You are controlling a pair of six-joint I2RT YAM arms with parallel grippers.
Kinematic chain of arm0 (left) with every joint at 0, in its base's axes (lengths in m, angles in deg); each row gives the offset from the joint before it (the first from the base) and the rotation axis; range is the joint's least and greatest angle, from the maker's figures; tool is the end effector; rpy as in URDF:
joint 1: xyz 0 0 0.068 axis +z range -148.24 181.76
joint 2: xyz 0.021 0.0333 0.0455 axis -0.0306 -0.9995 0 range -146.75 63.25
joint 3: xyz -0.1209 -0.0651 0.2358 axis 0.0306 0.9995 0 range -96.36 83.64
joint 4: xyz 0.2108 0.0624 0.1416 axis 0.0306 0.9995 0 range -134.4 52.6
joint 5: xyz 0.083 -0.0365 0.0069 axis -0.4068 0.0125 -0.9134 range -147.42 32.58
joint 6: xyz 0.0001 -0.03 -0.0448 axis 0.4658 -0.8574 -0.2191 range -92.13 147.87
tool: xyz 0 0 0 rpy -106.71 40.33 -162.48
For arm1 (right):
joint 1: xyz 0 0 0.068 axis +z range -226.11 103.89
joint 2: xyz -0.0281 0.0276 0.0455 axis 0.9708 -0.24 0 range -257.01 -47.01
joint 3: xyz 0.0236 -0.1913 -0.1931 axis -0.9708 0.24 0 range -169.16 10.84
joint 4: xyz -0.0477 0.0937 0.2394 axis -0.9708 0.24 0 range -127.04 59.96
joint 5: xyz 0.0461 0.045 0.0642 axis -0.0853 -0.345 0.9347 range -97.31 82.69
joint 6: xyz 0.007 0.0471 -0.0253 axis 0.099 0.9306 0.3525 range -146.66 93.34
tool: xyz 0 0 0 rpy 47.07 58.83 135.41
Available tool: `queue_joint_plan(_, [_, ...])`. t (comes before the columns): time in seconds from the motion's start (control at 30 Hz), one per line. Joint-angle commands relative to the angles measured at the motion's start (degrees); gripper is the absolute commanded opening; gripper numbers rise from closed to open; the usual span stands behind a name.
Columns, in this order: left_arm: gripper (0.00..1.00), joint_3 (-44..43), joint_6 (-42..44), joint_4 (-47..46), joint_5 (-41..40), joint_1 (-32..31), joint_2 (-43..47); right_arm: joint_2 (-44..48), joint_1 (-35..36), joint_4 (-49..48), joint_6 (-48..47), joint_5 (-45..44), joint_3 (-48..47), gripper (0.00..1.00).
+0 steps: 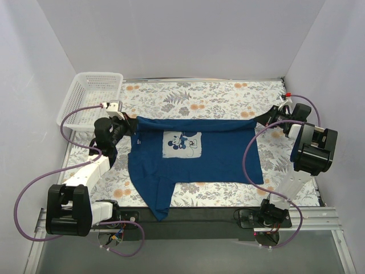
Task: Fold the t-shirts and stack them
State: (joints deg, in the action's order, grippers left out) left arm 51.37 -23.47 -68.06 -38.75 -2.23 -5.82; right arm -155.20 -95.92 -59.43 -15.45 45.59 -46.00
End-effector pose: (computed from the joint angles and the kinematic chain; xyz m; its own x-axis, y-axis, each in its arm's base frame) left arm 0.2613 -0.0296 0.2369 -0.4360 -0.7111 -0.5515 0.0583 0.5893 -0.8058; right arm 0.3728 -0.1042 0.1643 -0.5347 0.3172 -0.7833 -0.3551 0.7568 0.5488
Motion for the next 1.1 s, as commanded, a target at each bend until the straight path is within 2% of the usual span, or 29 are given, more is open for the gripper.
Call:
queue_joint_plan(0.0, [0.0,0.4,0.3,0.8,0.7,-0.2,2.3,-0.6,-0.3,1.6,-2.1,-0.2,-2.6,0.01])
queue_joint_plan(0.2, [0.0,0.8,0.4,1.3,0.9,-0.3,2.8,-0.4,-0.3,2.7,-3.0,0.0,-2.4,0.01])
queue_joint_plan(0.37, [0.0,0.8,0.4,1.5,1.4,-0.4,2.6,0.3,-0.3,3.9,-4.0,0.0,-2.2,0.05])
queue_joint_plan(0.5, [0.0,1.1,0.6,1.7,1.6,-0.4,2.3,2.5,-0.4,6.2,-6.4,-0.3,-1.8,0.18])
queue_joint_plan(0.53, [0.0,1.2,0.8,1.9,1.6,-0.4,2.4,3.3,-0.6,7.3,-7.1,-0.8,-1.4,0.27])
queue_joint_plan(0.6, [0.0,1.2,0.8,1.9,1.7,-0.4,2.4,6.6,-0.9,7.9,-8.1,-2.3,0.1,0.38])
queue_joint_plan(0.67, [0.0,1.2,0.9,2.1,1.7,-0.4,2.7,8.9,-1.4,9.1,-10.1,-3.3,1.6,0.43])
queue_joint_plan(0.77, [0.0,1.6,0.8,2.3,2.1,-0.4,3.8,13.3,-1.6,10.5,-11.0,-3.9,3.6,0.44])
queue_joint_plan(1.07, [0.0,2.9,0.7,3.4,3.2,-0.5,6.9,16.9,-1.9,12.9,-12.9,-3.3,5.9,0.45])
